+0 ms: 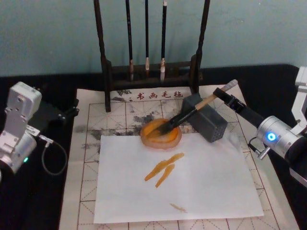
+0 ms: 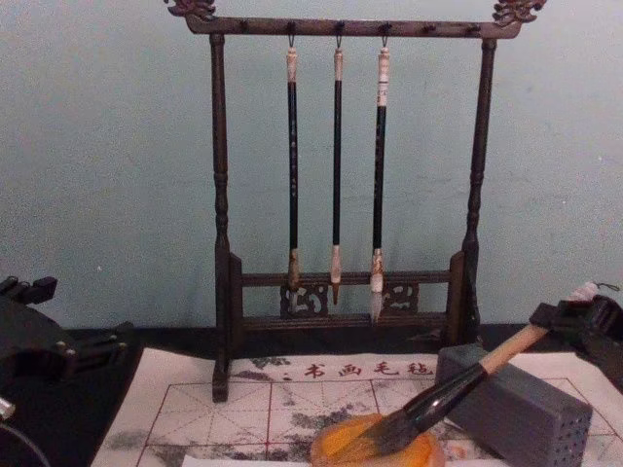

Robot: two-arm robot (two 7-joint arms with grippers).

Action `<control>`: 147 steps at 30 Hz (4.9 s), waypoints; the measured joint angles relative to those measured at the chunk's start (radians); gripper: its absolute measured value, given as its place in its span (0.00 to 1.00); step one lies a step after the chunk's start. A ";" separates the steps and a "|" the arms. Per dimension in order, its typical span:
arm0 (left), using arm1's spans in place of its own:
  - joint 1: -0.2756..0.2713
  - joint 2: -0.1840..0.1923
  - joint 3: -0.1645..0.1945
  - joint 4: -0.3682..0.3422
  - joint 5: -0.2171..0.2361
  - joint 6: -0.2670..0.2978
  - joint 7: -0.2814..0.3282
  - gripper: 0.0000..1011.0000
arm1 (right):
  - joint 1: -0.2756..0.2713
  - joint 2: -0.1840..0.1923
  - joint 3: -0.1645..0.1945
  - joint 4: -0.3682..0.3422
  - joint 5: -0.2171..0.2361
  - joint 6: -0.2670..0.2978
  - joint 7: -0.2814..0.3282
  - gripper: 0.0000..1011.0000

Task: Pick up the brush from the inkstone, write on the paper, then place the brush back to its original position.

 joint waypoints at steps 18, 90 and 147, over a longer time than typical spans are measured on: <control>0.000 0.000 0.000 0.000 0.000 0.000 0.000 0.99 | 0.001 0.012 0.024 -0.022 0.129 0.068 -0.019 0.20; 0.000 0.000 0.000 0.000 0.000 0.000 0.000 0.99 | 0.002 0.161 -0.138 -0.155 0.308 0.073 0.056 0.20; 0.000 0.000 0.000 0.000 0.000 0.000 0.000 0.99 | 0.100 0.210 -0.360 -0.108 0.248 -0.018 0.115 0.20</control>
